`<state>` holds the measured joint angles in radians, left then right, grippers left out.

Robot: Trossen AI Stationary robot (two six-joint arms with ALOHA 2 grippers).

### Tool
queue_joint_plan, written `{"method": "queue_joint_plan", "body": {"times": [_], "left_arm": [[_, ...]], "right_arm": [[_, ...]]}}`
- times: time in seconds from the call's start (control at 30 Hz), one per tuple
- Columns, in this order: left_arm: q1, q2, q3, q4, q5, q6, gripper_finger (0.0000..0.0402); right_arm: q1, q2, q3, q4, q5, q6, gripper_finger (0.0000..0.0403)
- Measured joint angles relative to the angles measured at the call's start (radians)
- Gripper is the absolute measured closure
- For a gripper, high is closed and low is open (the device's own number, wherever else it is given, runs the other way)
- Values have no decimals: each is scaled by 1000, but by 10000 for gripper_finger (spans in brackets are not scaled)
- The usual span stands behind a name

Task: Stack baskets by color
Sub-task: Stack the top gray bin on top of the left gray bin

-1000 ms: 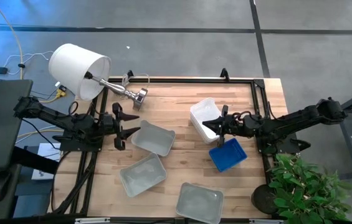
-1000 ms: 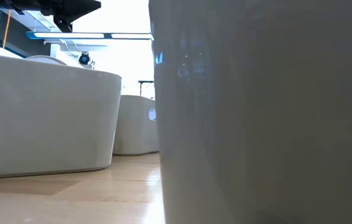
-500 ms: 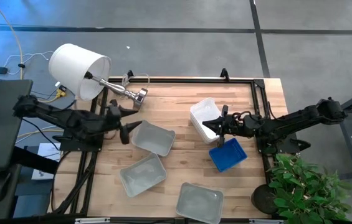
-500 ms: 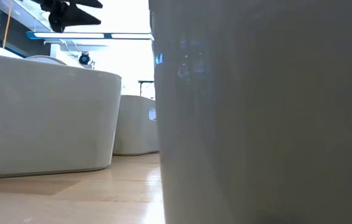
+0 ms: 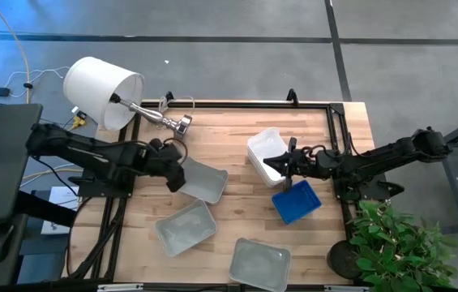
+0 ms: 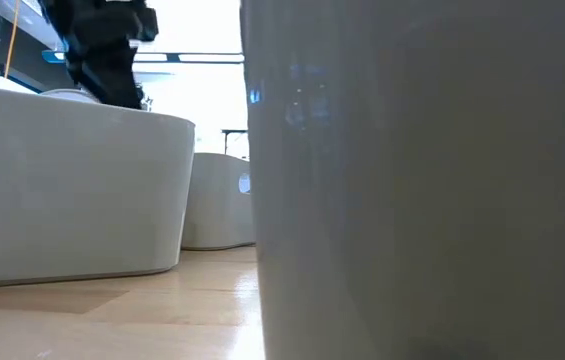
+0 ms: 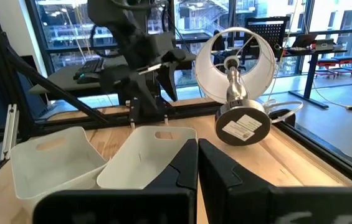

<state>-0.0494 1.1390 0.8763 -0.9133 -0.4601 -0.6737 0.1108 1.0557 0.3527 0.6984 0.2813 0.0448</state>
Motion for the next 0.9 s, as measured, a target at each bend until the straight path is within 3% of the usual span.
{"method": "queue_joint_plan", "body": {"times": [0.13,0.6,0.73,0.9], "left_arm": [[61,47,-46,3,98,11,159],[218,48,-181,189,238,57,166],[229,48,-195,189,201,56,205],[229,48,-195,214,198,79,299]], "right_arm": [[0,0,0,-13,0,2,403],[0,0,0,-24,3,27,403],[0,0,0,-27,3,26,403],[0,0,0,-28,3,27,403]]}}
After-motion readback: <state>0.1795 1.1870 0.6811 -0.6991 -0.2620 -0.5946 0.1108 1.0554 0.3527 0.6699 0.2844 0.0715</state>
